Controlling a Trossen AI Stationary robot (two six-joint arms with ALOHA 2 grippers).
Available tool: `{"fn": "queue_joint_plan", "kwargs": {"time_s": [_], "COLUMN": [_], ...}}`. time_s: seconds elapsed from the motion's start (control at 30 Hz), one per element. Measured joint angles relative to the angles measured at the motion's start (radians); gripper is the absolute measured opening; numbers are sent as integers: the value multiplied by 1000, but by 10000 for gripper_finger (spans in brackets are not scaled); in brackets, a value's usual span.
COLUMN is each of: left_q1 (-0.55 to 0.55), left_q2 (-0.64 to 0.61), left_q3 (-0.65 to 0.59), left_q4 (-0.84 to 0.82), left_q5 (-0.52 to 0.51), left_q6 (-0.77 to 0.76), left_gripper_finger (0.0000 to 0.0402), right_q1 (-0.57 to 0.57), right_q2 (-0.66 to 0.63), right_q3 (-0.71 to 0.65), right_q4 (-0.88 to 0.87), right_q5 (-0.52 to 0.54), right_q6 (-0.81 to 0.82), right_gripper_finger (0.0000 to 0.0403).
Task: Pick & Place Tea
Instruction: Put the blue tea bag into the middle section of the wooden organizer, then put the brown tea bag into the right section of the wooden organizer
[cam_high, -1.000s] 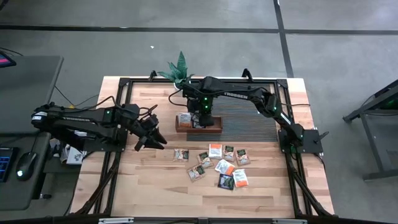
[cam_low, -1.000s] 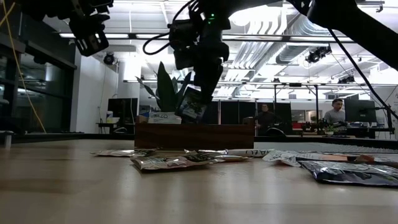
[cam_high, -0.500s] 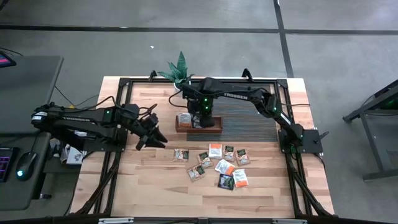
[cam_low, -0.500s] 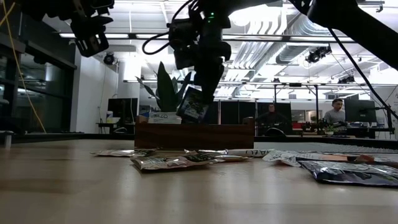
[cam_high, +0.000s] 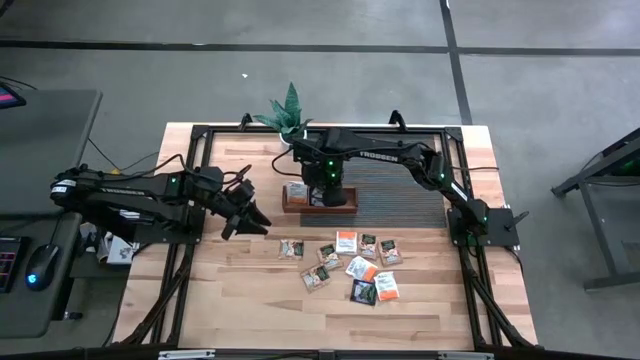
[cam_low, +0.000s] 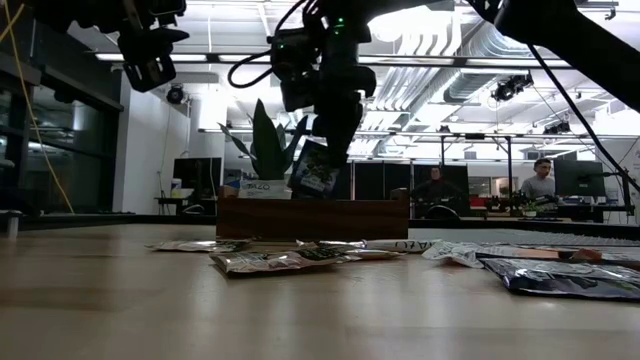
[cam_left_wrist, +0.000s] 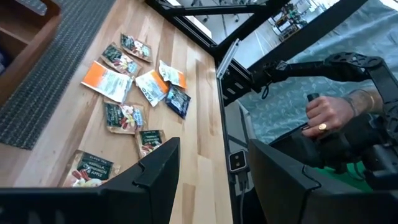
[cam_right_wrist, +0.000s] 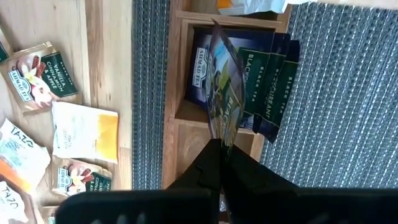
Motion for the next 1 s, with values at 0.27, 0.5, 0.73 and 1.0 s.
{"fn": "queue_joint_plan", "kwargs": {"time_s": [0.27, 0.5, 0.73, 1.0], "left_q1": [0, 0, 0, 0], "left_q2": [0, 0, 0, 1], "left_q3": [0, 0, 0, 0], "left_q4": [-1, -1, -1, -38], "left_q5": [-18, -18, -17, -68], "left_q6": [-19, -24, -26, -58], "left_gripper_finger": [186, 186, 186, 186], "right_q1": [2, 2, 2, 2], "right_q2": [0, 0, 0, -1], "right_q3": [0, 0, 0, 0], "right_q4": [0, 0, -1, 6], "right_q5": [0, 3, 9, 18], "right_q6": [9, 10, 18, 72], "right_gripper_finger": [1, 19, 53, 75]}}
